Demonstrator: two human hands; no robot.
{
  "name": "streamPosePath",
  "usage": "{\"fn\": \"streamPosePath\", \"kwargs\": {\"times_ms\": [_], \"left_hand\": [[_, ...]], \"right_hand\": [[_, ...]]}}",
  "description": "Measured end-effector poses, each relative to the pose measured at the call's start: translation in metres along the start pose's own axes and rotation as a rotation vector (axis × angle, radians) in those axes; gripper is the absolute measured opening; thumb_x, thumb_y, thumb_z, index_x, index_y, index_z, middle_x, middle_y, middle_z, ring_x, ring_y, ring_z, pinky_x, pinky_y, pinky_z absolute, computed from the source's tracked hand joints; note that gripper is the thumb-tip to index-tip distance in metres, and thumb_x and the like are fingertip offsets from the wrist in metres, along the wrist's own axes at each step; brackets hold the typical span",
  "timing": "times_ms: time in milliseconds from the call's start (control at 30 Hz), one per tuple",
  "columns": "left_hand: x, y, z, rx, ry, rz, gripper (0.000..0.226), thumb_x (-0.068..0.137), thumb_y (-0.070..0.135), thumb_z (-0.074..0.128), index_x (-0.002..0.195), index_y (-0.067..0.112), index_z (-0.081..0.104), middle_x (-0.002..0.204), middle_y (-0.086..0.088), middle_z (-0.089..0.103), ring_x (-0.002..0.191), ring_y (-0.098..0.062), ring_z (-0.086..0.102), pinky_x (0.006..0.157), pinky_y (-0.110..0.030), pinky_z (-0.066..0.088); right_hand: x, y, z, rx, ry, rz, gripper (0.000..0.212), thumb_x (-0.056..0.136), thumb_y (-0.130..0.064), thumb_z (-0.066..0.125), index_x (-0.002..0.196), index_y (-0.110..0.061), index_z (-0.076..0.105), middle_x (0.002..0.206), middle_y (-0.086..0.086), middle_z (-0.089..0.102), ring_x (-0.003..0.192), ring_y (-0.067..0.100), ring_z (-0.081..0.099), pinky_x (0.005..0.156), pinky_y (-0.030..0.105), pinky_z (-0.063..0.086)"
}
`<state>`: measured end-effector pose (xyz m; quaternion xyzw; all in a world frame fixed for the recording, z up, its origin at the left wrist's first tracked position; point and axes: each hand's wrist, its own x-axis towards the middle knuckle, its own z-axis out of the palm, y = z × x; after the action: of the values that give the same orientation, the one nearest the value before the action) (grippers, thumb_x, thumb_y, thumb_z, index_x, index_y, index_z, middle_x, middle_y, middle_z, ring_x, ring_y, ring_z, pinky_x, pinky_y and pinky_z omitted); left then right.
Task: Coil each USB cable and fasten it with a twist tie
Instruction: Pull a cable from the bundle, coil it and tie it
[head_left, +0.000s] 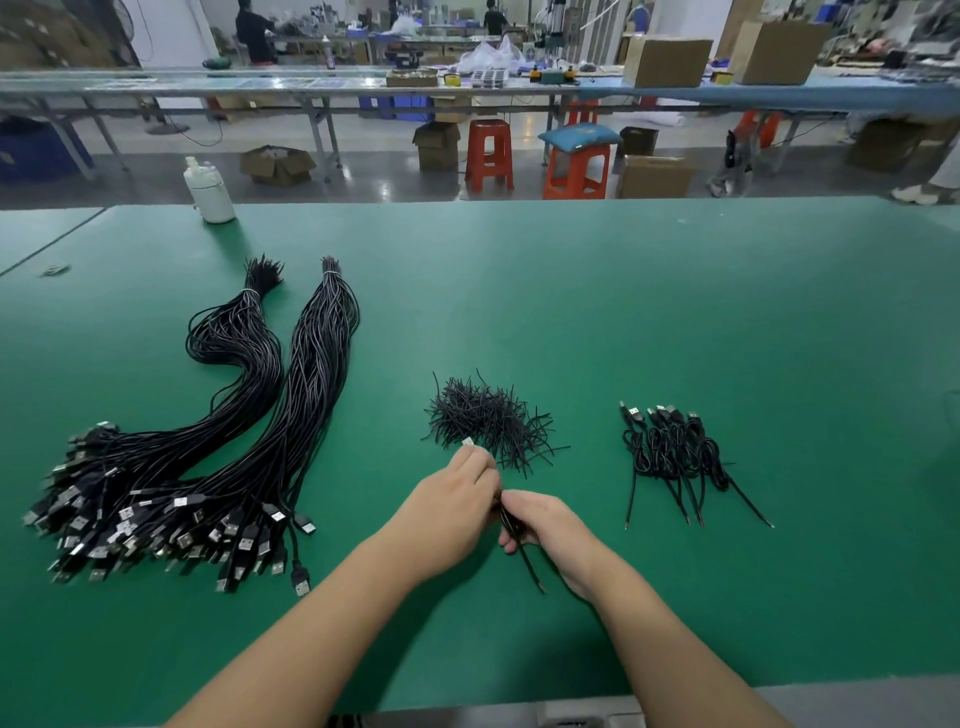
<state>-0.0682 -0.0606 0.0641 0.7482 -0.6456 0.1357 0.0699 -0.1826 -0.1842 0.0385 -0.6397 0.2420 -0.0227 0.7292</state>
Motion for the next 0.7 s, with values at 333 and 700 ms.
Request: {"fn": "streamPosePath", "kwargs": {"times_ms": [333, 700], "left_hand": [[-0.002, 0.010, 0.019, -0.137, 0.341, -0.109, 0.007, 0.085, 0.010, 0.071, 0.081, 0.008, 0.065, 0.103, -0.010, 0.062, 0.106, -0.031, 0.053, 0.094, -0.035, 0.047], [-0.003, 0.021, 0.012, -0.336, 0.265, -0.305, 0.006, 0.085, 0.010, 0.074, 0.087, 0.012, 0.068, 0.084, 0.002, 0.065, 0.079, -0.020, 0.058, 0.069, -0.035, 0.053]], "right_hand": [[0.008, 0.013, -0.016, 0.264, -0.014, -0.026, 0.020, 0.091, -0.019, 0.065, 0.098, -0.002, 0.072, 0.085, 0.009, 0.071, 0.076, 0.015, 0.065, 0.073, 0.026, 0.055], [0.009, 0.015, -0.014, 0.261, 0.027, -0.017, 0.021, 0.091, -0.018, 0.066, 0.101, -0.001, 0.074, 0.088, 0.011, 0.073, 0.080, 0.016, 0.068, 0.076, 0.025, 0.056]]}}
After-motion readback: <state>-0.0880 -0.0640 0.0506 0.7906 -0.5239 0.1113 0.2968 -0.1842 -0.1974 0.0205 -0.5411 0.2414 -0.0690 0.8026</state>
